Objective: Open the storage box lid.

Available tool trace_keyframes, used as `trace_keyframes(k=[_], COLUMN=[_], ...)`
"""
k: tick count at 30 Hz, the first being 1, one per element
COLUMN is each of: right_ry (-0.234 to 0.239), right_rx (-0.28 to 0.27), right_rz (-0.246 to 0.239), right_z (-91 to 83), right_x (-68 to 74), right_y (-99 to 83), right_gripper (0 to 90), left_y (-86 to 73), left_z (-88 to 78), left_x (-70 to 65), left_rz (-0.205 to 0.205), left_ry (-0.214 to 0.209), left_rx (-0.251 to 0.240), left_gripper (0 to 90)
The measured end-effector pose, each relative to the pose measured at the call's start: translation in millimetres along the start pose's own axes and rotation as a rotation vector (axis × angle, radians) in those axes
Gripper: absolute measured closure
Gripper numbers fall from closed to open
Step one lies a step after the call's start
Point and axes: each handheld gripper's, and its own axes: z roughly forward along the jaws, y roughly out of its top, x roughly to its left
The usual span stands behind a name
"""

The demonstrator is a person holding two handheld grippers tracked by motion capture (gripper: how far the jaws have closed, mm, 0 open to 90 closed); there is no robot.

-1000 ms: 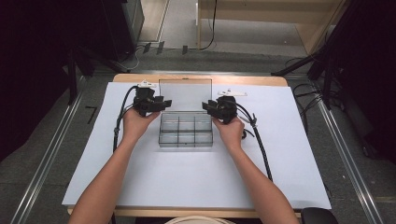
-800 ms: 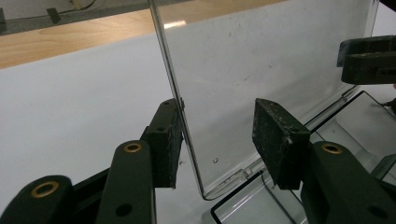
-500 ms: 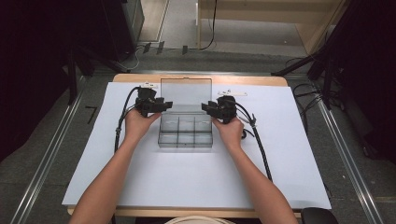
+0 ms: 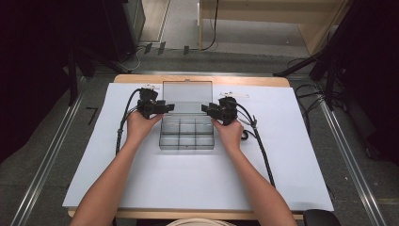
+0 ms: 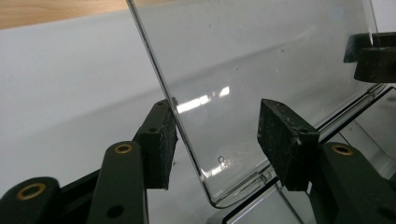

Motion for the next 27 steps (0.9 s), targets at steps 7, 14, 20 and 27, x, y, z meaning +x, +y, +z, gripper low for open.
trace_keyframes(k=[7, 14, 20, 27], right_ry=[-0.007, -0.002, 0.001, 0.000], right_rx=[-0.001, -0.005, 0.007, 0.025], right_rz=[0.009, 0.041, 0.046, 0.062], right_z=[0.6, 2.4, 5.4, 8.6], right_x=[0.9, 0.4, 0.9, 1.4], right_y=[-0.3, -3.8, -5.2, -8.4], right_gripper=[55.8, 53.8, 48.8, 43.3], left_y=[-0.1, -0.6, -1.3, -2.1], left_z=[1.0, 4.1, 6.3, 8.3], left_x=[1.5, 1.6, 2.3, 4.0], left_rz=[-0.017, -0.042, -0.057, -0.076], left_ry=[-0.009, -0.019, -0.017, -0.021], left_rx=[0.006, 0.016, 0.033, 0.055], left_gripper=[47.8, 44.8, 42.1, 39.5])
